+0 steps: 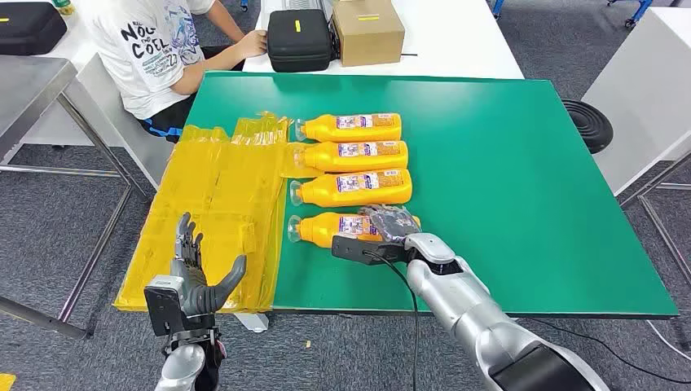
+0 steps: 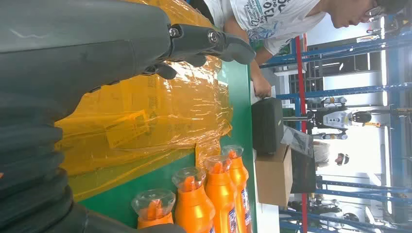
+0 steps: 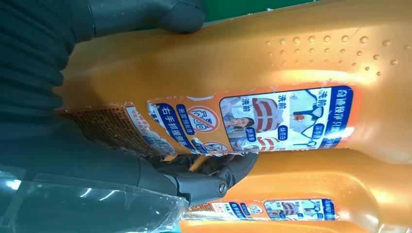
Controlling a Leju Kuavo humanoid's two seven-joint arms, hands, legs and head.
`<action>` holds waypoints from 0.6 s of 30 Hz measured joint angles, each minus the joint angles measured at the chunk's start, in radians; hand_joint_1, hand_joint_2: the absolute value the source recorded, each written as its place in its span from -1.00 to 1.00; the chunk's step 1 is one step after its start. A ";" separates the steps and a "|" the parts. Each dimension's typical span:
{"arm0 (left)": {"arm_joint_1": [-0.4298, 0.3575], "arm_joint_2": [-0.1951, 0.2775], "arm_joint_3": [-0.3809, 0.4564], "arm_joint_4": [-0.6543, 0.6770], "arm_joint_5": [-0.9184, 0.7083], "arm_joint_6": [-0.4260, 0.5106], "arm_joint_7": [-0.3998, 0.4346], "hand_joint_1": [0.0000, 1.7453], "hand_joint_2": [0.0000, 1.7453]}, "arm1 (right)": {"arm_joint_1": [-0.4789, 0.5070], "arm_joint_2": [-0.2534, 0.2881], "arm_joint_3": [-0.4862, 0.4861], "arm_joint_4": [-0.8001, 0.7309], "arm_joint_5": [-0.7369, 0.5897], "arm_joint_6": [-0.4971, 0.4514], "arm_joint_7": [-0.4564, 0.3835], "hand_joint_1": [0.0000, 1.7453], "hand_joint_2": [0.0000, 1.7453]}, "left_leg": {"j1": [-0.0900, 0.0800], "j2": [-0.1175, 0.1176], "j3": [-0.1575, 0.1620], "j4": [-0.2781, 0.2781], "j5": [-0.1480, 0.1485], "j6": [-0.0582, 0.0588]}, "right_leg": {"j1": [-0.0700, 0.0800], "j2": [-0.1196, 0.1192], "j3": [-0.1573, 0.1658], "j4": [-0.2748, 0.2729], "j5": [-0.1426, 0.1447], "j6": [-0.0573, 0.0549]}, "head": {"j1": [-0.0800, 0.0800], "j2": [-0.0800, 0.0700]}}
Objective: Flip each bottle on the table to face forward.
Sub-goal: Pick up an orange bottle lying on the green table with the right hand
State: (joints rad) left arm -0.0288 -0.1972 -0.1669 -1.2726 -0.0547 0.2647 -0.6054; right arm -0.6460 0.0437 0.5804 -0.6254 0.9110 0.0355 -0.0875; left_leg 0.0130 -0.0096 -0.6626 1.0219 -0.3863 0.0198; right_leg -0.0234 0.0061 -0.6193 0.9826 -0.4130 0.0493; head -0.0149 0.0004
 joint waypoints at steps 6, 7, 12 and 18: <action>0.000 0.000 0.004 0.000 -0.001 0.000 0.002 -1.00 1.00 | -0.006 -0.001 -0.002 0.007 -0.001 0.013 0.002 0.98 1.00 | 0.000 0.000 0.001 0.000 0.000 0.000 | 0.000 0.000 0.001 0.000 0.000 0.000 | 0.000 0.000; 0.000 0.000 0.005 0.000 -0.002 0.000 0.002 -1.00 1.00 | -0.007 -0.001 -0.002 0.009 -0.001 0.014 0.002 0.98 1.00 | 0.000 0.000 0.002 0.000 0.000 0.000 | 0.000 0.000 0.001 0.000 0.000 0.000 | 0.000 0.000; 0.000 0.000 0.008 0.000 -0.004 0.000 0.002 -1.00 1.00 | -0.011 -0.002 -0.005 0.017 -0.001 0.017 0.003 1.00 1.00 | 0.000 0.000 0.002 0.000 0.000 0.000 | 0.000 0.000 0.002 0.000 0.000 0.000 | 0.000 0.000; -0.001 0.000 0.009 0.000 -0.005 -0.003 0.004 -1.00 1.00 | -0.012 -0.002 -0.008 0.023 0.004 0.020 0.001 1.00 1.00 | 0.000 0.000 0.004 0.000 0.000 0.000 | 0.000 0.000 0.003 0.000 0.000 0.000 | 0.000 0.000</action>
State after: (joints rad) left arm -0.0294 -0.1976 -0.1582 -1.2726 -0.0594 0.2614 -0.6018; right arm -0.6576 0.0413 0.5729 -0.6028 0.9152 0.0555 -0.0864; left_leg 0.0130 -0.0094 -0.6586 1.0219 -0.3865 0.0198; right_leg -0.0234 0.0063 -0.6159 0.9825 -0.4132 0.0492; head -0.0148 0.0004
